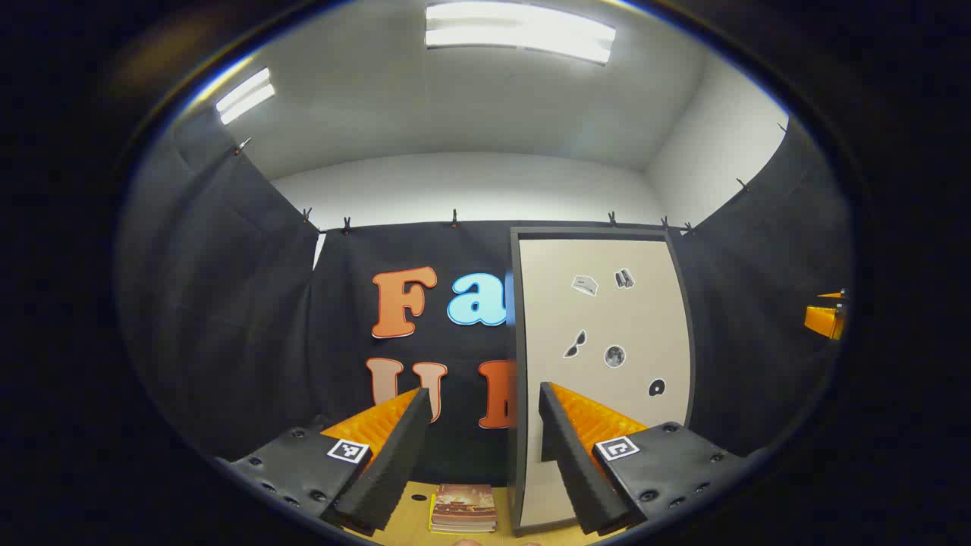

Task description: Open the cabinet door with the right hand, grasp the bottle in the cabinet with the left hand and place it on the coaster, then close the cabinet door with the right hand.

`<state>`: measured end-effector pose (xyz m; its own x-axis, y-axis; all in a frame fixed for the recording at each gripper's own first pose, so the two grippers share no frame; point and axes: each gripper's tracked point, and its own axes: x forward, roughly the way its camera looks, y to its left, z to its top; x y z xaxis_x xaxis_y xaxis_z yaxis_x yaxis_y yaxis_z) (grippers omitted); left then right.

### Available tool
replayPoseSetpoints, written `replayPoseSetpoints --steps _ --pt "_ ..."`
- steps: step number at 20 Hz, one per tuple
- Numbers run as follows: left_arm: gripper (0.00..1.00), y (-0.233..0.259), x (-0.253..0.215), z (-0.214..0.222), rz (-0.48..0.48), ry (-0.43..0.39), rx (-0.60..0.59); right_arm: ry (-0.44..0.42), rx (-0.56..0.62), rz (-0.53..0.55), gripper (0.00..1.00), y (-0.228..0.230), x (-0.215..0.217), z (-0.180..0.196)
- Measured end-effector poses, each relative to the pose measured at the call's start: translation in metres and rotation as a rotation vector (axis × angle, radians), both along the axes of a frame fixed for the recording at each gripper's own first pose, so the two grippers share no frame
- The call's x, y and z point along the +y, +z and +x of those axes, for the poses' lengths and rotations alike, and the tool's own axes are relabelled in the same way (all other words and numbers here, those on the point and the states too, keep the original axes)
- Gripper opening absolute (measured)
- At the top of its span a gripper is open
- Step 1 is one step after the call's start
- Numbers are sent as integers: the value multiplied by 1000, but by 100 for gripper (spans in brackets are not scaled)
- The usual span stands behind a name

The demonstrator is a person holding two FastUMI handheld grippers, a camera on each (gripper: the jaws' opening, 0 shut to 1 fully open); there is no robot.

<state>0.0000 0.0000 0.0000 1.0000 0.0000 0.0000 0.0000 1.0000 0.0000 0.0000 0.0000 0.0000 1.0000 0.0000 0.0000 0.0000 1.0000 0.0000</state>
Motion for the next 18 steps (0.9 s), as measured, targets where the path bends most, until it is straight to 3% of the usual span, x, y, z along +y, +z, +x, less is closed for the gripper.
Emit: replayPoseSetpoints --steps 1,3,6,8,11,13,14,15,16,17,18 --pt "89 3 0 4 -6 -3 0 1 -1 -6 90 2 4 4" --pt "93 10 2 14 -7 -3 -10 18 -8 -27 94 6 18 8" --pt "90 19 -4 29 -30 -22 -22 31 -20 -66 90 8 36 13" --pt "96 18 -9 40 -33 -33 -15 43 -15 -84 90 4 50 20" --pt "96 11 -16 58 -42 -54 16 47 18 -104 94 -12 59 32" --pt "93 18 -12 72 -40 -36 19 53 23 -115 86 -14 65 41" --pt "89 20 -10 78 -68 -28 30 52 22 -118 90 -12 66 46" --pt "96 17 -11 82 -102 -36 55 46 19 -117 90 -11 67 50" --pt "90 17 -9 85 -140 -37 68 48 19 -112 90 -9 69 53" --pt "96 18 -1 87 -157 -36 79 53 20 -108 90 -7 72 56" --pt "93 20 9 88 -163 -25 80 67 15 -105 90 -5 77 57"
